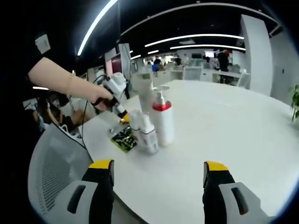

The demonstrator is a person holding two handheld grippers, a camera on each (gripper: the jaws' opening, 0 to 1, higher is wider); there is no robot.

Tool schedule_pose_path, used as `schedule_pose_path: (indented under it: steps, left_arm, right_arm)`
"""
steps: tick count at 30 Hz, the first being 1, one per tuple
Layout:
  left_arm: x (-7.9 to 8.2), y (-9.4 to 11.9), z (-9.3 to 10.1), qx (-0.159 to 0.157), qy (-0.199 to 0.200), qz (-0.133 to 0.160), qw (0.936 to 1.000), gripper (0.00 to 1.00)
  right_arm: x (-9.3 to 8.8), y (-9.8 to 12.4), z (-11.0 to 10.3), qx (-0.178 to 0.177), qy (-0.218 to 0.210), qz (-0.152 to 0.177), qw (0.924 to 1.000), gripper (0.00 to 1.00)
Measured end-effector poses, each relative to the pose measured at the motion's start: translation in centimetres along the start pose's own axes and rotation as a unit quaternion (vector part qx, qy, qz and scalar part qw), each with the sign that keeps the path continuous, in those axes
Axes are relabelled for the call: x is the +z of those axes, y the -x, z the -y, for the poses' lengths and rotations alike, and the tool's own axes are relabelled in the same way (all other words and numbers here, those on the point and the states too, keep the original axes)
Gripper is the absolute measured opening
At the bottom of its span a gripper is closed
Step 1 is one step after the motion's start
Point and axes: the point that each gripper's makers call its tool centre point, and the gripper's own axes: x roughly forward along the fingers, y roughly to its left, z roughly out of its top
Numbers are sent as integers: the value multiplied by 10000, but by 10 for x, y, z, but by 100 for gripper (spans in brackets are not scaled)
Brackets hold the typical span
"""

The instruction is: Arrange the skincare products in the storage area until every visible bottle or jar stands upright without overlapping.

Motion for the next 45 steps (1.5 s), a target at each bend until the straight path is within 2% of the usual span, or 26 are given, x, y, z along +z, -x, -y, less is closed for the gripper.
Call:
schedule_pose_path:
  steps: [22, 26, 28, 32, 35, 38, 39, 40, 42, 43, 45]
  left_arm:
    - [0, 1, 1, -87, 84, 34, 9999, 37]
    - [3, 5, 0, -123, 17, 182, 9998, 45]
    - [13, 9, 8, -393, 41, 533, 9978, 52]
    - [21, 23, 9, -552, 109, 792, 9953, 59]
    - [30, 30, 10, -767, 193, 1080, 9910, 64]
    - [42, 44, 10, -1076, 450, 1525, 9814, 73]
    - [43, 46, 11, -1151, 503, 1586, 9793, 76]
    - [49, 55, 13, -1307, 591, 1867, 9719, 79]
    - [53, 71, 15, -1474, 512, 2262, 9615, 83]
    - [54, 76, 14, -1493, 476, 2389, 9583, 86]
    - [49, 92, 9, -1395, 434, 2606, 9543, 98]
  right_arm:
    - [-1, -1, -1, 44, 18, -38, 10000, 80]
    - [-2, -1, -2, 67, 26, -48, 10000, 80]
    - [-2, -1, -3, 90, 40, -63, 9999, 80]
    - [-3, -2, -7, 156, 81, -108, 9998, 80]
    - [-4, -3, -9, 199, 121, -135, 9996, 80]
    - [-6, -4, -12, 260, 144, -184, 9994, 80]
    - [-6, -4, -12, 269, 152, -183, 9994, 80]
    - [-6, -4, -13, 283, 163, -185, 9993, 80]
    - [-8, -4, -14, 294, 165, -200, 9992, 80]
    - [-8, -4, -14, 296, 177, -207, 9992, 80]
    - [-10, -4, -15, 310, 177, -225, 9991, 80]
